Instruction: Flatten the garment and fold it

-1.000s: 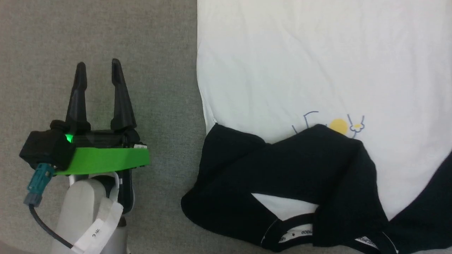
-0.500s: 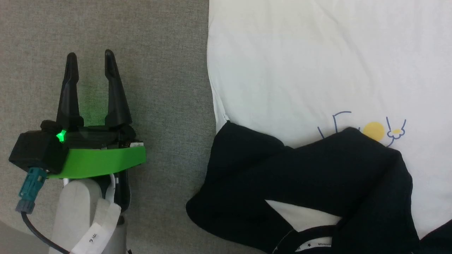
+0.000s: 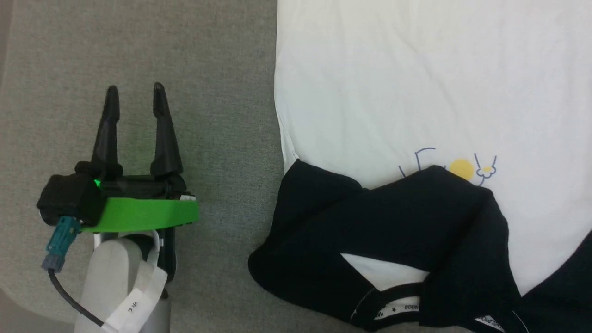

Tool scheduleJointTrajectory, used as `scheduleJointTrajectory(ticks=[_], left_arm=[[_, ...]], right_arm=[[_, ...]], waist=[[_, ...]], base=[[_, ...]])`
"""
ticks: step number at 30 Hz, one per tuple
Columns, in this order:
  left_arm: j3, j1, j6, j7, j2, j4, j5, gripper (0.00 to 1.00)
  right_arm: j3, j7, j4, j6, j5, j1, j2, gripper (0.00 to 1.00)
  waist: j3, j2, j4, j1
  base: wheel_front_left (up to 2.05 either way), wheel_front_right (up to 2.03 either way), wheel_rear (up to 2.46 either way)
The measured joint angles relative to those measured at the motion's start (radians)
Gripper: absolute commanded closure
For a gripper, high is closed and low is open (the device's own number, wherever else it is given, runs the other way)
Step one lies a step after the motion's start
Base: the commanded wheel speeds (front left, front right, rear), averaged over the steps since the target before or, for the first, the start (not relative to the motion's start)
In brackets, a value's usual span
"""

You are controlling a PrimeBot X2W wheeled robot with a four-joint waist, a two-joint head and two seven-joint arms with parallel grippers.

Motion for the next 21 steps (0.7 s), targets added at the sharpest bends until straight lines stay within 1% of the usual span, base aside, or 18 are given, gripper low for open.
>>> scheduleJointTrajectory(ticks=[3,8,11,16,21], left_arm=[[0.007,0.016,-0.009,0.0,0.0,0.028,0.0,0.0],[0.018,0.067,-0.019,0.0,-0.001,0.083,0.002,0.0],[0.015,0.096,-0.027,0.0,-0.001,0.107,0.002,0.0],[0.004,0.128,-0.036,0.0,-0.001,0.137,0.002,0.0],[-0.006,0.15,-0.041,0.0,-0.001,0.157,-0.005,0.0]], right_arm=[[0.0,-0.038,-0.051,0.0,0.032,0.087,-0.003,1.0],[0.005,-0.037,-0.228,0.0,0.081,0.261,0.036,1.0],[0.006,-0.005,-0.371,0.0,0.087,0.367,0.079,1.0],[0.03,0.074,-0.642,0.0,0.094,0.531,0.187,1.0],[0.108,0.134,-0.848,0.0,0.081,0.655,0.277,1.0]], waist=[[-0.054,0.0,-0.007,-0.0001],[-0.157,0.0,-0.021,-0.0002],[-0.219,0.0,-0.03,-0.0002],[-0.317,0.0,-0.042,-0.0002],[-0.393,0.0,-0.051,-0.0002]], base=[[0.0,0.0,0.0],[0.0,0.0,0.0],[0.0,0.0,0.0],[0.0,0.0,0.0],[0.0,0.0,0.0]])
